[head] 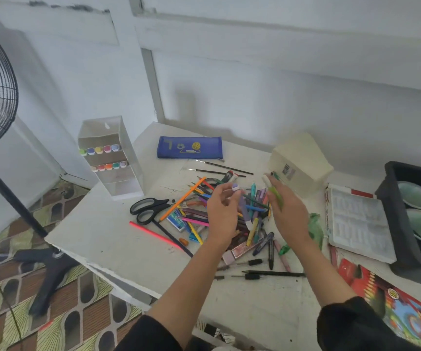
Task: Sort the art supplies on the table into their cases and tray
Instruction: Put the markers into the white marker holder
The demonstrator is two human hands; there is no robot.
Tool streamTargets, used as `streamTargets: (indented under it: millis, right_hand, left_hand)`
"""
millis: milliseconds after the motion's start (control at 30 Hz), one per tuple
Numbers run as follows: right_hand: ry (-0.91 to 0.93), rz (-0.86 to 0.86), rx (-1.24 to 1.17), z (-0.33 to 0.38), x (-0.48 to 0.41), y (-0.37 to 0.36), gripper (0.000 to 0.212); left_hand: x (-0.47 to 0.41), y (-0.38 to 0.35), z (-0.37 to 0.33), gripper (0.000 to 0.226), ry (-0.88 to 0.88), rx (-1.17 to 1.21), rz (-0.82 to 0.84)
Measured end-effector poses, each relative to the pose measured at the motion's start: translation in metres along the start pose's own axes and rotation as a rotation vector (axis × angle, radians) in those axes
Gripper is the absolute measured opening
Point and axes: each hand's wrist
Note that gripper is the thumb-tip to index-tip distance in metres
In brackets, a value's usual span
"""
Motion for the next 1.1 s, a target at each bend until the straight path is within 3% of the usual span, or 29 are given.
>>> streamTargets:
  millis: [167,267,333,467,633,900,1100]
  right_hand:
    - [-0.100,0.325,-0.120,0.031,-0.011,-0.017,0.052]
    - [-0.063,0.488,-0.100,0.052,-0.018,-0.023,0.057]
    - [-0.037,0.469,-0.169,0.068,-0.021,-0.029,0.053]
    - [-0.177,0.308,-0.383,0.107,-0.026,-0.043,0.034]
    - [-0.195,0.214,-0.428,0.149,-0.023,-0.073,0.010]
    - [-0.129,0.239,-0.739,0.207,-0.015,-0.105,0.013]
    - [0.158,0.129,-0.552,0.226,-0.015,-0.123,0.024]
  left_hand:
    - [-0.010,0.044,-0.012,0.014,-0.046,0.057,0.162]
    - [-0.017,0.075,-0.020,0.014,-0.127,0.026,0.188]
    - [-0.024,0.101,-0.025,0.014,-0.137,0.010,0.179]
    - [-0.035,0.150,-0.032,0.010,-0.145,-0.020,0.149]
    - [-0.044,0.200,-0.042,0.009,-0.191,-0.103,0.093]
    - [-0.053,0.266,-0.047,0.021,-0.263,-0.257,0.110]
    - [-0.060,0.285,-0.049,0.016,-0.299,-0.289,0.108]
Point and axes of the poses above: each hand's wrist, its own x-axis away from the middle knuckle, its own y-axis out of the back of the hand, z = x × y, and after that the axes turned 2 degrees about x, right-handed
